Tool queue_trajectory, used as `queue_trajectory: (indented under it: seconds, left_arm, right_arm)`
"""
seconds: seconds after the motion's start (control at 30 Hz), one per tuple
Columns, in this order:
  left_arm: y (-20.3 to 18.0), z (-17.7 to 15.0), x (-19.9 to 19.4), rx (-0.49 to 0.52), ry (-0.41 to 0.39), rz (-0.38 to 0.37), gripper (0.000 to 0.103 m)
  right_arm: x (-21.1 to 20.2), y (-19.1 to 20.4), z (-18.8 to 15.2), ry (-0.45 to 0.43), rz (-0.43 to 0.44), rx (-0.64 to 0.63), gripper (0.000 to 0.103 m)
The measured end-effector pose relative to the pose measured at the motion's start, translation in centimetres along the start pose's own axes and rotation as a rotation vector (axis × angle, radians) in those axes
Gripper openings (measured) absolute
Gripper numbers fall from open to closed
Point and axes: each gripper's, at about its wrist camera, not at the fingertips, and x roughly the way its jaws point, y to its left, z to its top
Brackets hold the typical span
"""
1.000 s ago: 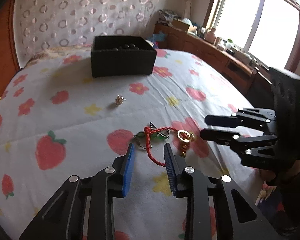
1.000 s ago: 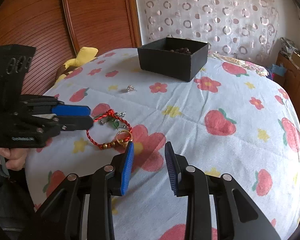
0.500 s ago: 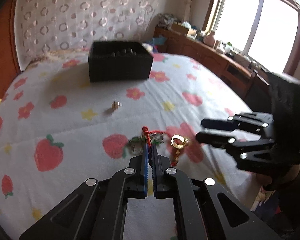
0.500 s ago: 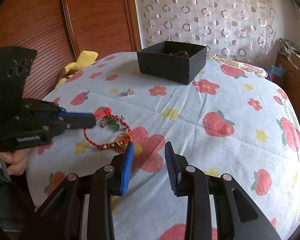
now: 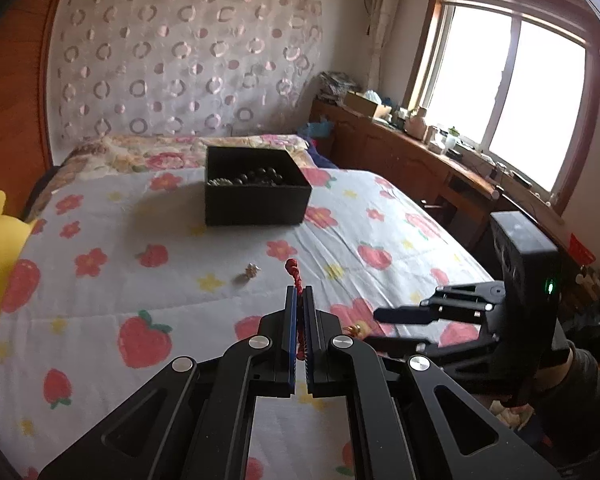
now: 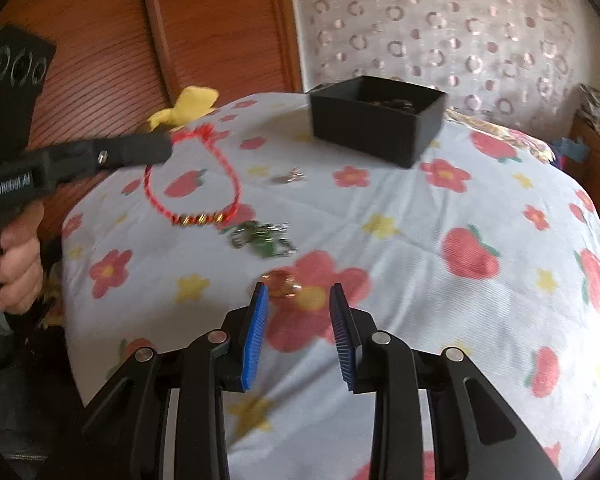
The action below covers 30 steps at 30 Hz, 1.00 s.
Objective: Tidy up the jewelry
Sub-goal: 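Lift the red string bracelet with the left gripper while the right gripper approaches the gold ring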
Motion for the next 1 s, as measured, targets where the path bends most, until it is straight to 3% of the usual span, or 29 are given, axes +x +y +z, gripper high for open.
queue_trajectory:
  seconds: [0.5,0.67,1.0]
  left_arm:
    - [0.8,-0.2,-1.3,-0.012,-0.034,0.019,0.002]
    - [1.1,-0.2,-1.5,-0.019,-0.037,0.025,0.002]
    - [1.5,0.0,-1.5,-0.022,-0.044,0.036,0.002]
  right_arm:
    - [1.7,1.4,0.6,0.053,-0.058,-0.088,0.036]
    - [1.5,1.7,0.4,0.046,-0.053,-0.109,0.026]
    - [0.6,2.4,0.1,0.027,-0.049,-0.118,0.025]
